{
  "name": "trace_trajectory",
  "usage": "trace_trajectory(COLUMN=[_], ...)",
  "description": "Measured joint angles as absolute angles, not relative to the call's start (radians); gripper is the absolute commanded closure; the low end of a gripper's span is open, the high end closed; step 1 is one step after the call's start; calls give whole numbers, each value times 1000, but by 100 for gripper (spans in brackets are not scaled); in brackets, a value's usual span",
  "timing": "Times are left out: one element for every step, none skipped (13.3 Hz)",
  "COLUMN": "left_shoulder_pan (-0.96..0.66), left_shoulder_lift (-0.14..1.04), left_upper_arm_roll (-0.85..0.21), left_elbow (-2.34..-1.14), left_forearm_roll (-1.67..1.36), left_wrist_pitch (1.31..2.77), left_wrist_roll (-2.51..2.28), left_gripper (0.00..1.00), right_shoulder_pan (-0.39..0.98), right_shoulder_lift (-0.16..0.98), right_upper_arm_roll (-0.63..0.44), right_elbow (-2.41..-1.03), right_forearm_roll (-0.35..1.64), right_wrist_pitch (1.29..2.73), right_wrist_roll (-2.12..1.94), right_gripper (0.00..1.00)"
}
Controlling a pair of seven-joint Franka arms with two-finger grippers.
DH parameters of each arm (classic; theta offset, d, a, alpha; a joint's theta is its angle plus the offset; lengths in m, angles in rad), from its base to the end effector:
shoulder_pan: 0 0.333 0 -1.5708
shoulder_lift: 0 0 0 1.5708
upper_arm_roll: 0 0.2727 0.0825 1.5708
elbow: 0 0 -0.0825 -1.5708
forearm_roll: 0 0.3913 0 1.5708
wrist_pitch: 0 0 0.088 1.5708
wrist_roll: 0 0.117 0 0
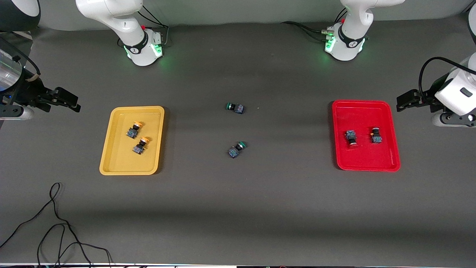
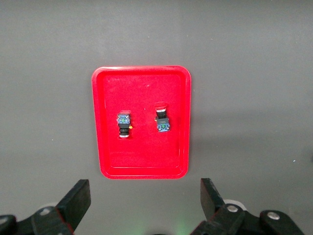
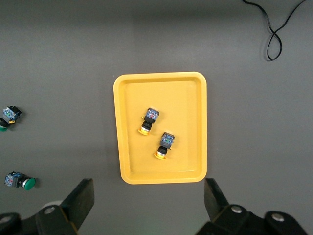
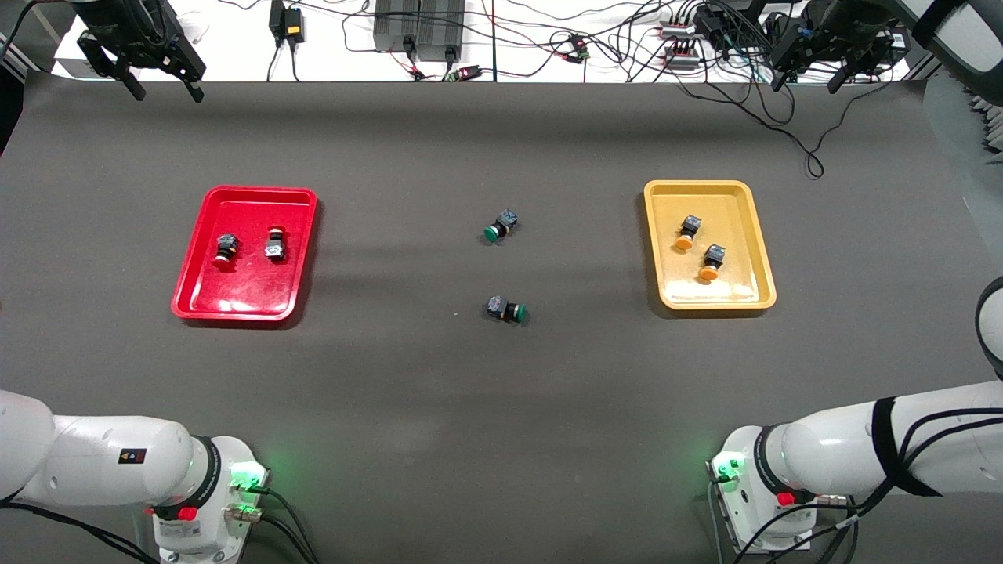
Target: Place red and yellow buttons in trays
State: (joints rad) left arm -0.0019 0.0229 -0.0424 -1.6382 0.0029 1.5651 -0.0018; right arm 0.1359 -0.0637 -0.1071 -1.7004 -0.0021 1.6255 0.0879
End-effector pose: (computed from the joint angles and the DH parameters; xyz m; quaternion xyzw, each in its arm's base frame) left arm 0.5617 -0.0244 0.5257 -0.9986 0.0213 0.0479 0.0021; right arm 0.5474 0.0142 0.5488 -0.9995 0.0294 0.0059 0.0020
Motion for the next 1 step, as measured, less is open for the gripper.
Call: trace_trajectory(left_shoulder_pan=[-2], left_shoulder_lift=[23], left_upper_arm_roll=[-42], left_elbow=[-1638], left_forearm_roll=[3], left_wrist_pitch=[1565], left_wrist_roll=[-2], left_gripper=[0], right_shoulder_pan=[135], right_shoulder_lift=[-64], right_upper_arm_roll=[-107], right_elbow=[-1700], right_forearm_roll=[-2], right_wrist_pitch=[1626], right_wrist_roll=[88], right_gripper=[0])
